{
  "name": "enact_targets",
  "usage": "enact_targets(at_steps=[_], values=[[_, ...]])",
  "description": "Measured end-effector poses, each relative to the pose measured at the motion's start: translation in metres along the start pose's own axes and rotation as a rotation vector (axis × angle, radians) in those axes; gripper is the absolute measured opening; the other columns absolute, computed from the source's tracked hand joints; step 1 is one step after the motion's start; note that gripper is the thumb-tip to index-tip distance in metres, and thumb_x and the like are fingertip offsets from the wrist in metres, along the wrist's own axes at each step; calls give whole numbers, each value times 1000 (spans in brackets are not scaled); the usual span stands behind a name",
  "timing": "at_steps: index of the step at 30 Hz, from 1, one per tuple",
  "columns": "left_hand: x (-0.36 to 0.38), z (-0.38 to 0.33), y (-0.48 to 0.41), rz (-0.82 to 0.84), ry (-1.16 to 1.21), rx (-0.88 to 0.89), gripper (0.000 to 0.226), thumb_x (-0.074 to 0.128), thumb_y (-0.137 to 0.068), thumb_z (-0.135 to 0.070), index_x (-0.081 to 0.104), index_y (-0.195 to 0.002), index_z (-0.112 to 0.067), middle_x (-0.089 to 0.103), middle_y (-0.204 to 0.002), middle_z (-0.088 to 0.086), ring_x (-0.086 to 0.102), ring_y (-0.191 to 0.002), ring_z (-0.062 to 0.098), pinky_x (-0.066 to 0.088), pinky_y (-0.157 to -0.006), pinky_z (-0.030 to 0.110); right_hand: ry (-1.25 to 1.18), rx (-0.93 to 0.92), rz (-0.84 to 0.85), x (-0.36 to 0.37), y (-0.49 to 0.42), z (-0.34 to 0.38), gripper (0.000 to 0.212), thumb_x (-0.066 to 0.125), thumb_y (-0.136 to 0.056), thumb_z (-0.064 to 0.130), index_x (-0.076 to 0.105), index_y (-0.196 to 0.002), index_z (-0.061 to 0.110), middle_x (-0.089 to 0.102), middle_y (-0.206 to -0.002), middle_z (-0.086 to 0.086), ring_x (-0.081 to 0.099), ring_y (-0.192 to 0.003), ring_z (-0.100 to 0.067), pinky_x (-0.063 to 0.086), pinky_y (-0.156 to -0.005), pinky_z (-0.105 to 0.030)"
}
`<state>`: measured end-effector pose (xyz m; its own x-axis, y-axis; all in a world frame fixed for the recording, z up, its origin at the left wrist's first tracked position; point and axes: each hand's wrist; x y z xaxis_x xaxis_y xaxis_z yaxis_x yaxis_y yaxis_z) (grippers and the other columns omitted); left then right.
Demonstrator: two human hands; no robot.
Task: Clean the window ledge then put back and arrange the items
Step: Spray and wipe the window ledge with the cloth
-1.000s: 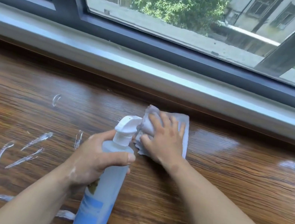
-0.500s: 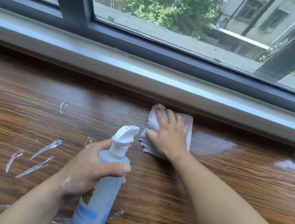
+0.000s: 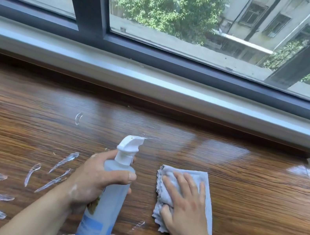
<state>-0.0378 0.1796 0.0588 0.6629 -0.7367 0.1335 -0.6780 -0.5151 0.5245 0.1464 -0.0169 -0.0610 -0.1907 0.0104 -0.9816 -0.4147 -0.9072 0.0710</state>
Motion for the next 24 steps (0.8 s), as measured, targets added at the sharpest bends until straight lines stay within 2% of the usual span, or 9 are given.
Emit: enact_targets(at_steps=[4,8,11,14,16,19,21,24], values=[[-1,-2,-5,-47,7,32,51,87,-51,-34,70,-92,-9,69,-83,23,72,-75,39,57,-74,57,22,7,28,1,-18,9,69,52,-78,50,44,-146,37,38,-155,5,36,-143,-29,14,-115,-64],[-5,-3,-5,-47,9,46,51,86,-53,-36,71,-96,-14,70,-83,19,73,-77,41,57,-72,48,44,34,-24,-3,-81,16,72,44,-81,60,41,-148,33,39,-155,2,34,-142,-29,17,-116,-64],[-9,-1,-1,-75,31,57,43,87,-53,-34,73,-92,-21,71,-81,17,72,-82,49,59,-70,45,44,94,28,-13,-155,29,79,25,-80,63,30,-153,34,31,-158,1,25,-145,-28,12,-117,-64],[-11,-1,3,-84,62,58,51,87,-52,-33,73,-99,-16,70,-81,19,67,-87,56,60,-65,41,35,160,32,-15,-189,44,77,23,-80,61,30,-153,35,30,-158,0,24,-143,-28,8,-117,-62],[-12,-3,6,-73,58,57,52,87,-51,-33,73,-98,-15,70,-83,22,69,-85,54,60,-64,39,39,108,24,-14,-176,44,73,29,-81,55,36,-150,35,35,-155,0,30,-141,-28,10,-118,-62],[-15,-7,9,-37,35,69,49,87,-52,-36,74,-96,-19,70,-91,31,73,-83,48,59,-69,41,21,-89,17,-8,-119,35,69,43,-79,47,45,-146,34,45,-147,0,38,-138,-29,17,-117,-63],[-20,-9,9,-27,17,89,46,86,-53,-39,75,-95,-24,72,-93,28,73,-87,48,58,-72,43,-6,-168,2,-3,-74,26,67,51,-76,44,50,-142,33,48,-145,-1,39,-137,-28,17,-116,-61],[-26,-8,11,-23,24,92,44,86,-53,-39,75,-94,-26,73,-93,26,72,-87,48,58,-73,43,7,-217,4,3,-47,20,66,53,-76,43,50,-142,34,47,-145,1,39,-137,-27,17,-114,-61]])
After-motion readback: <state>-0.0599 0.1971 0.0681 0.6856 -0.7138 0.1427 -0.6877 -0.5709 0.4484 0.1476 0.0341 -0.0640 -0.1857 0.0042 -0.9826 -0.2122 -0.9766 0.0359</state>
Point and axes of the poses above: each hand's wrist, its own y-axis away from the middle knuckle, its own x-axis out of the palm, z = x × y
